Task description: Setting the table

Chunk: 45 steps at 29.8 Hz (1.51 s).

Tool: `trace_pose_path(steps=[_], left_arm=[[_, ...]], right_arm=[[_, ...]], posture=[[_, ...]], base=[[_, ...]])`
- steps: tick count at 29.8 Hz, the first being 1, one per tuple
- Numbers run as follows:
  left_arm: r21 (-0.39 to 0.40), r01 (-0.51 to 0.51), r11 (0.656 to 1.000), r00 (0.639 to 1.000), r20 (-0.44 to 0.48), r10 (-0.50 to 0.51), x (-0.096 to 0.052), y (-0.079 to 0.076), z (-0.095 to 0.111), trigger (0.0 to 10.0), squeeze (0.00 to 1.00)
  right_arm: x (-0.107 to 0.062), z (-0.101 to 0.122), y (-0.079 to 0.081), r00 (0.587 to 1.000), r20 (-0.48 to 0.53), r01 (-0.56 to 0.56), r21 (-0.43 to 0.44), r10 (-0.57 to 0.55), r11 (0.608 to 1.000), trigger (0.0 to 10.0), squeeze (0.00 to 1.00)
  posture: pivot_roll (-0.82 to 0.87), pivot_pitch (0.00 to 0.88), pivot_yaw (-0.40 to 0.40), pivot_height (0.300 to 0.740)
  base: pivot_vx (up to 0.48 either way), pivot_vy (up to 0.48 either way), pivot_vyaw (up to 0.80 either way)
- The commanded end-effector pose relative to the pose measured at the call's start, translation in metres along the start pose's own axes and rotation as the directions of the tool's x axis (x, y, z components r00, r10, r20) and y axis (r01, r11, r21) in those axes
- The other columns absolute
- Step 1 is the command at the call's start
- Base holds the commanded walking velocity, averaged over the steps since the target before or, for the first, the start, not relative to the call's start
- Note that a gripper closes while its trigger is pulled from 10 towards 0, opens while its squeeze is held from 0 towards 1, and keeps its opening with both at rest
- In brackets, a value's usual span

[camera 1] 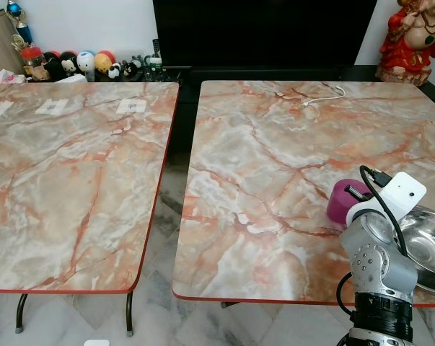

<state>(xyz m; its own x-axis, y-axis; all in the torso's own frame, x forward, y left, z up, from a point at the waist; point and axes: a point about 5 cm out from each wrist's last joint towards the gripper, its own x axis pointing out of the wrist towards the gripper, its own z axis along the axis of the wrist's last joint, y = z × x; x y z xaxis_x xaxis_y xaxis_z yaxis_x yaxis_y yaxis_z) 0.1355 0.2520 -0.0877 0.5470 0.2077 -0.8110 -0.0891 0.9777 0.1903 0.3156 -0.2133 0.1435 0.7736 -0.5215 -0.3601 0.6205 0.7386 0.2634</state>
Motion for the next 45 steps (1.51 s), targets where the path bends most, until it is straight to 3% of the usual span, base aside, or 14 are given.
trace_pose_path(steps=[1,3,4,5,6,7,8,9,32,45], left_arm=[[0.004,-0.006,1.000,1.000,-0.029,0.006,-0.002,0.003,-0.008,10.0,0.00],[0.004,-0.005,1.000,1.000,-0.029,0.005,-0.002,0.002,-0.008,10.0,0.00],[0.003,-0.005,1.000,1.000,-0.030,0.005,-0.002,0.002,-0.008,10.0,0.00],[0.004,-0.004,1.000,1.000,-0.030,0.005,-0.002,0.002,-0.008,10.0,0.00],[0.004,-0.004,1.000,1.000,-0.030,0.004,-0.002,0.002,-0.008,10.0,0.00],[0.004,-0.004,1.000,1.000,-0.030,0.004,-0.002,0.002,-0.008,10.0,0.00],[0.005,-0.004,1.000,1.000,-0.031,0.004,-0.002,0.002,-0.008,10.0,0.00],[0.005,-0.004,1.000,0.999,-0.031,0.004,-0.002,0.001,-0.008,10.0,0.00],[0.005,-0.006,1.000,0.999,-0.031,0.006,-0.002,0.002,-0.008,10.0,0.00],[0.006,-0.007,1.000,0.999,-0.032,0.007,-0.002,0.004,-0.008,10.0,0.00]], right_arm=[[0.001,0.000,0.000,1.000,-0.006,0.011,0.006,-0.011,1.000,10.0,0.22],[0.001,0.000,0.000,1.000,-0.007,0.010,0.009,-0.010,1.000,10.0,0.56],[0.001,0.000,0.000,1.000,-0.008,0.010,0.010,-0.009,1.000,10.0,0.56],[0.001,0.000,0.000,1.000,-0.009,0.009,0.009,-0.009,1.000,10.0,0.85],[0.001,0.000,0.000,1.000,-0.010,0.008,0.008,-0.008,1.000,10.0,0.80],[0.001,-0.001,0.000,1.000,-0.010,0.007,0.008,-0.007,1.000,10.0,0.69],[0.001,-0.002,0.001,1.000,-0.017,-0.003,0.003,0.003,1.000,10.0,0.05],[0.001,-0.002,0.001,1.000,-0.019,-0.003,0.004,0.003,1.000,10.0,0.00],[0.001,0.004,0.005,0.999,0.031,-0.024,0.008,0.024,1.000,10.0,0.00],[0.001,-0.007,0.007,0.998,-0.029,-0.048,0.028,0.048,0.998,10.0,0.00]], posture=[[-0.01,0.023,-0.005,0.740],[-0.01,0.023,-0.005,0.740],[-0.01,0.023,-0.005,0.740],[-0.01,0.023,-0.006,0.740],[-0.01,0.023,-0.006,0.740],[-0.01,0.024,-0.006,0.740],[-0.01,0.023,-0.006,0.740],[-0.01,0.023,-0.006,0.740],[-0.01,0.021,-0.004,0.740],[-0.01,0.022,-0.002,0.740]], base=[[0.000,0.000,0.00],[0.000,0.000,0.00],[0.000,0.000,0.00],[0.000,0.000,0.00],[0.000,0.000,0.00],[0.000,0.000,0.00],[0.000,0.000,0.00],[0.000,0.000,0.00],[0.000,0.000,0.00],[0.000,0.000,0.00]])
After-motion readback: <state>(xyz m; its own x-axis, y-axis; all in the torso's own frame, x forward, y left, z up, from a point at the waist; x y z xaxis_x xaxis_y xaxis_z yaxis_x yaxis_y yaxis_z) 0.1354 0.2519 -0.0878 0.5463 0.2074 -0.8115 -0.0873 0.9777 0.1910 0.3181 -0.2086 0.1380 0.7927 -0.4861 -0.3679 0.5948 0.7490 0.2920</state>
